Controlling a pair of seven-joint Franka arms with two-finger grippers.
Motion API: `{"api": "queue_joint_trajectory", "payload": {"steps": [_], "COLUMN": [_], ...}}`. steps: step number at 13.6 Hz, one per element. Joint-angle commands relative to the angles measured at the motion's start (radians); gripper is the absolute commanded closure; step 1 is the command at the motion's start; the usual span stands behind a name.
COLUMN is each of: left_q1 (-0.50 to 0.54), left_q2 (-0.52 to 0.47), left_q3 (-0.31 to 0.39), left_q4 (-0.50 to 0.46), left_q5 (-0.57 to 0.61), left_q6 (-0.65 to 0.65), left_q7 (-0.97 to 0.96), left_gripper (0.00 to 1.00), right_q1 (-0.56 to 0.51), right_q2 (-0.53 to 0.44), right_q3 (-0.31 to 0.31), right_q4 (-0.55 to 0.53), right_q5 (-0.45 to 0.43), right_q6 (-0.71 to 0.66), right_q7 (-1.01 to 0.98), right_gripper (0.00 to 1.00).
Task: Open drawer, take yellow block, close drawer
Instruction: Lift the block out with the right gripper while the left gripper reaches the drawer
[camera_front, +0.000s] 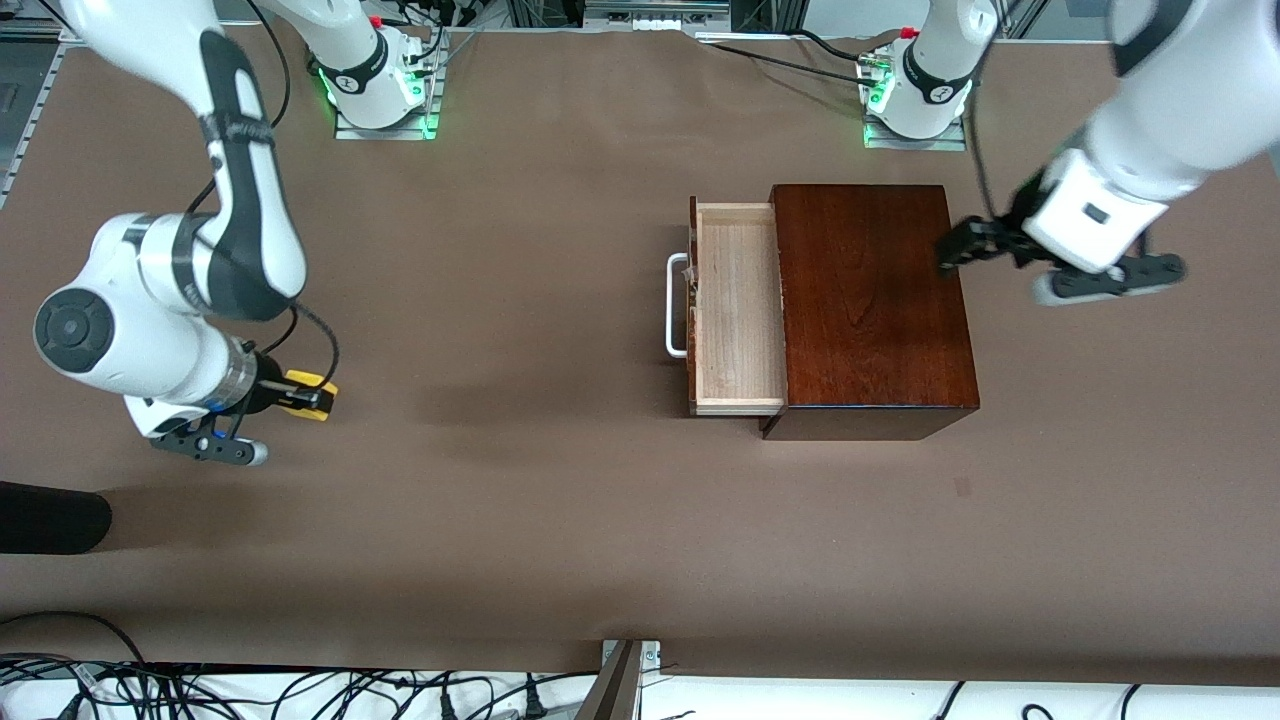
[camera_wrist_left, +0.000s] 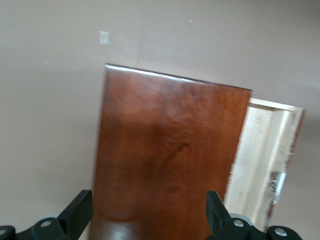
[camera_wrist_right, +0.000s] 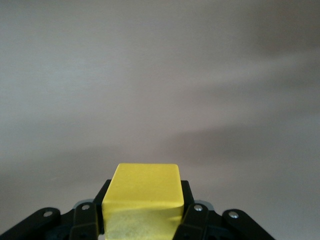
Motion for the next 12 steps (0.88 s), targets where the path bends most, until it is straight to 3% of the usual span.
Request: {"api": "queue_joint_trajectory", "payload": {"steps": [1, 3, 5, 6, 7, 8, 10, 11, 12], "left_q1": [0.004, 0.003, -0.027, -0.078, -0.131, -0.182, -0.28, -0.305, -0.33], "left_q2": [0.034, 0.058, 0.08, 0.097, 0.109, 0.126, 0.17, 0.192, 0.222], "left_q3": [-0.078, -0.139, -0.182, -0.184, -0.183, -0.183, -0.172, -0.173, -0.173], "left_q4": [0.031, 0.031, 0.03, 0.03, 0.03, 0.03, 0.031, 0.037, 0.059], "left_q5": [-0.014, -0.016, -0.016, -0.016, -0.013, -0.01, -0.007, -0.01, -0.011], "left_q6": [-0.027, -0.039, -0.05, -0.05, -0.045, -0.041, -0.013, 0.042, 0.088], "left_q7": [-0.144, -0.253, -0.394, -0.47, -0.549, -0.6, -0.712, -0.798, -0.862], "left_gripper": [0.0, 0.0, 0.2, 0.24, 0.36, 0.42, 0.62, 0.81, 0.89], "right_q1": [-0.056, -0.063, -0.06, -0.055, -0.052, -0.05, -0.05, -0.05, -0.05], "right_q2": [0.124, 0.202, 0.227, 0.236, 0.254, 0.273, 0.305, 0.314, 0.314], "right_q3": [0.008, 0.009, 0.014, 0.014, 0.014, 0.015, 0.015, 0.015, 0.015], "right_q4": [0.01, 0.051, 0.086, 0.095, 0.12, 0.14, 0.158, 0.163, 0.163], "right_q5": [0.118, 0.132, 0.132, 0.132, 0.131, 0.131, 0.129, 0.125, 0.122], "right_q6": [0.098, 0.15, 0.147, 0.15, 0.147, 0.146, 0.153, 0.153, 0.152], "right_q7": [-0.15, -0.175, -0.161, -0.147, -0.132, -0.124, -0.133, -0.14, -0.14], "right_gripper": [1.0, 1.0, 1.0, 1.0, 1.0, 1.0, 1.0, 1.0, 1.0]}}
